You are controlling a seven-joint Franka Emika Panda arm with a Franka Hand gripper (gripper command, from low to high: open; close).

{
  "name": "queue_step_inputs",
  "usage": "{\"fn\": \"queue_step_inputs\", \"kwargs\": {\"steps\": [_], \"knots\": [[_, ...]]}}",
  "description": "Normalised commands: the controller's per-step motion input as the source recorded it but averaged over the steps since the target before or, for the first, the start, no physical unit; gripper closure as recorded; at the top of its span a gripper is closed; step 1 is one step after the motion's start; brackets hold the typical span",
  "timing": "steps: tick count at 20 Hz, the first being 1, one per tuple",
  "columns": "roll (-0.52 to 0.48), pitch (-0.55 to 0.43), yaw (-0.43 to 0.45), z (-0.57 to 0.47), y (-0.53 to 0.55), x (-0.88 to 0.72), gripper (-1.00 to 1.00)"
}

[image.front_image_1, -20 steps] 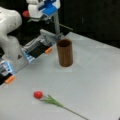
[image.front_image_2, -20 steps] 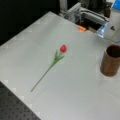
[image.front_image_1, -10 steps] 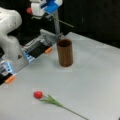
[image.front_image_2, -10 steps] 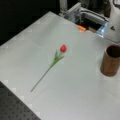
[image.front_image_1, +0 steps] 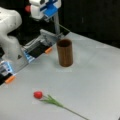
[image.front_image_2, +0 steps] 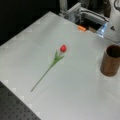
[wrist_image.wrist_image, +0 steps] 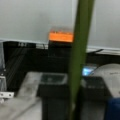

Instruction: Flower insertion into a vase

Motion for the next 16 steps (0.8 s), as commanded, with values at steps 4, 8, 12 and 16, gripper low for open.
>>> {"fn": "queue_step_inputs", "kwargs": {"steps": [4,8,12,16], "knots": [[-0.051,0.496,-0.06,0.17,-0.11,0.1,1.0],[-0.109,0.53,-0.021,0.2,-0.04,0.21,1.0],[-0.177,0.598,0.025,0.19,-0.01,0.29,1.0],[-0.212,0.598,0.068,0.16,0.01,0.42,1.0]]}}
